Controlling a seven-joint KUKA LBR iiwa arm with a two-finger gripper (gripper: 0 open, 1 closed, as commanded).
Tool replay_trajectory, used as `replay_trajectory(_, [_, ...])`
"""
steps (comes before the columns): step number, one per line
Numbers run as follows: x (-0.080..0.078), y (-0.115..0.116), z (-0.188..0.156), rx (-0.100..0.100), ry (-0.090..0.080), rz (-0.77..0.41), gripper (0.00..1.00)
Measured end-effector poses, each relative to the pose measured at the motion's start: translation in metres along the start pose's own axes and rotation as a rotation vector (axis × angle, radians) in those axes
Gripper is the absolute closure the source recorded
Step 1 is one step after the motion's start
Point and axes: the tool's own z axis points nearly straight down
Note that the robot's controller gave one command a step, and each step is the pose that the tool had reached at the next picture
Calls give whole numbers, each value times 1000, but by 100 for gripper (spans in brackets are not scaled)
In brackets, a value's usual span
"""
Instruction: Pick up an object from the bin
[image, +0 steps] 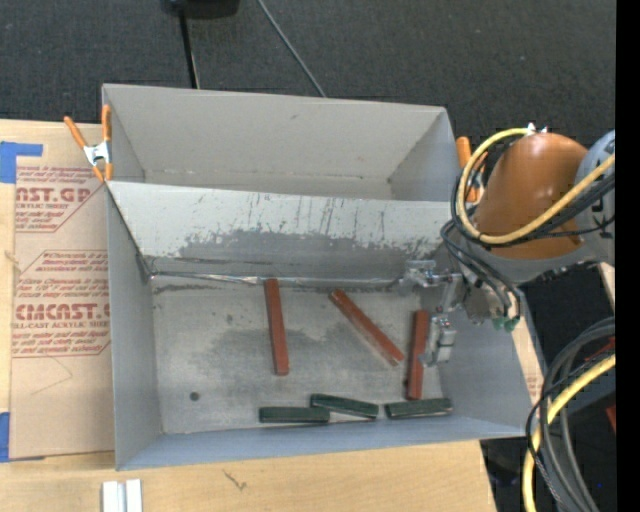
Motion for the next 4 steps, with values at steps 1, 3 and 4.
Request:
replay_trajectory(1, [-2, -14, 51, -1, 2, -310, 0])
replay_trajectory(3, [-9, -17, 106, -3, 5, -318, 0])
replay_trajectory(4, [-9, -17, 106, -3, 5, -318, 0])
